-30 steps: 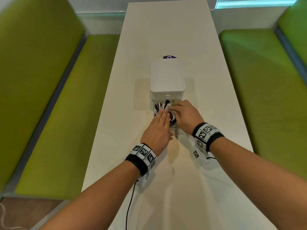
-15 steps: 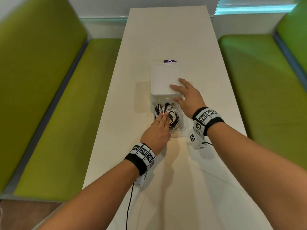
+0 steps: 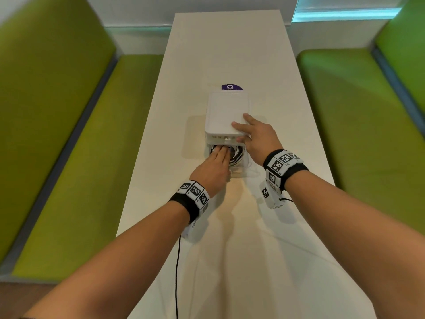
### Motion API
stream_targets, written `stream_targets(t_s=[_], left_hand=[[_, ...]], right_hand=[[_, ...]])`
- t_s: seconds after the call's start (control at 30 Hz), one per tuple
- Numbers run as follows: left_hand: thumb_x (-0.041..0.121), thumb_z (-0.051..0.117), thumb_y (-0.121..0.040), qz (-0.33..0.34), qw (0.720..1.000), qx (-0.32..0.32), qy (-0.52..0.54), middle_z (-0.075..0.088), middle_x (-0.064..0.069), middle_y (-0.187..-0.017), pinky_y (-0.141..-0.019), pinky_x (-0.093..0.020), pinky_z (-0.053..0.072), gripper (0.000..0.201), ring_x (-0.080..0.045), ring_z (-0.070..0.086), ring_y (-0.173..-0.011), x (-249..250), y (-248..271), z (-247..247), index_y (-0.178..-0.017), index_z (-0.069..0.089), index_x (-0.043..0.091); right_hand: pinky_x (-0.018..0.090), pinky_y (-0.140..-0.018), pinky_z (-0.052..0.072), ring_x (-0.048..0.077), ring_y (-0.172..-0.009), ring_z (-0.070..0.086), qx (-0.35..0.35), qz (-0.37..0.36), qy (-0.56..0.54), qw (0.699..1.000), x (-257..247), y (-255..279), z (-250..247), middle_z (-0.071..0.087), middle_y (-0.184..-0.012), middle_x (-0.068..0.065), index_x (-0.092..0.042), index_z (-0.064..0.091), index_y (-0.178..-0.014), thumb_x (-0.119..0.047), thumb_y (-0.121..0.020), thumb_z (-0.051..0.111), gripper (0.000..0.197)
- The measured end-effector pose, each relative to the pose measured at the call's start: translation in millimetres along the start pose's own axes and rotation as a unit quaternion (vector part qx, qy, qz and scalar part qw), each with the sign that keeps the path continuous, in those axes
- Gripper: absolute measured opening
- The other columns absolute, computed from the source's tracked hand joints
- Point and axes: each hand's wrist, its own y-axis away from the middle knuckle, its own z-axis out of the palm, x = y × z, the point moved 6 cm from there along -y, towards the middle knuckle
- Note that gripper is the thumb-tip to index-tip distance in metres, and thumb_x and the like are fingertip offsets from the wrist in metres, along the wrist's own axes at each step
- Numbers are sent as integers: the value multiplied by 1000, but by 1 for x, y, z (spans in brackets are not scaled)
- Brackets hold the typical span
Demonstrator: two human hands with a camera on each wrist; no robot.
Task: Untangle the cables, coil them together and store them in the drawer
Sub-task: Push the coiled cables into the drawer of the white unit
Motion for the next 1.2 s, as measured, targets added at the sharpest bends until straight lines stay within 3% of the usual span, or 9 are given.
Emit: stream_targets(t_s=[0.2,0.3,0.37,0.5,0.77,0.97,1.07,1.13,1.2], left_hand=[[4,60,-90,52,990,103,79,46,-27,-146,-112,-53,37,64,-47,39,-138,7,12,-19,-150,37,1],[1,46,-85,93,982,148,68,66,-25,-113,-85,-49,56,38,-43,63,-104,12,18,-29,-116,66,-6],[-1,47,-81,90,981,153,79,70,-24,-97,-75,-46,58,32,-40,66,-89,13,18,-36,-102,69,-8],[-4,48,-91,54,995,68,43,66,-17,-122,-95,-39,44,36,-34,58,-116,12,5,-42,-123,63,-1],[-5,56,-88,38,998,46,16,66,-18,-120,-99,-43,46,31,-36,56,-117,6,-14,-37,-115,68,0],[6,72,-82,-36,957,177,226,64,-4,-101,-79,-41,54,11,-25,61,-85,-32,13,-58,-91,68,12],[23,93,-62,-139,931,221,256,46,-1,-122,-94,-29,45,67,-20,49,-108,-63,28,-72,-116,54,25],[25,98,-51,-154,944,153,250,26,1,-148,-101,-32,43,107,-23,43,-125,-68,22,-68,-140,39,36],[20,97,-54,-136,957,99,237,10,6,-158,-97,-34,51,117,-26,51,-123,-61,12,-59,-148,30,38]], right_hand=[[31,-116,31,24,-144,41,6,0,-34,999,3,1,3,33,-164,1,-29,58,-141,-14,-101,53,44],[30,-115,32,24,-143,44,6,1,-35,999,3,2,3,33,-163,1,-29,59,-141,-14,-100,55,44],[32,-116,32,25,-143,44,2,0,-31,1000,2,1,3,33,-163,2,-29,58,-141,-13,-100,55,45],[35,-115,34,28,-142,43,-6,-3,-5,1000,-1,-1,2,33,-164,4,-28,58,-142,-13,-100,55,45],[38,-113,38,31,-141,44,-14,-20,6,1000,-3,6,4,31,-164,6,-26,56,-144,-13,-100,52,46],[40,-113,40,25,-143,42,-13,-49,-18,999,9,14,12,20,-168,-2,-31,45,-150,-24,-89,71,67],[38,-113,40,24,-148,34,-34,-63,-19,997,15,18,19,12,-169,-3,-33,37,-154,-28,-74,87,95],[39,-111,41,26,-148,34,-29,-73,-7,997,15,17,20,12,-169,0,-32,36,-154,-22,-72,90,99],[39,-109,42,28,-146,35,-22,-76,0,997,15,17,20,13,-168,2,-30,38,-153,-19,-71,90,98]])
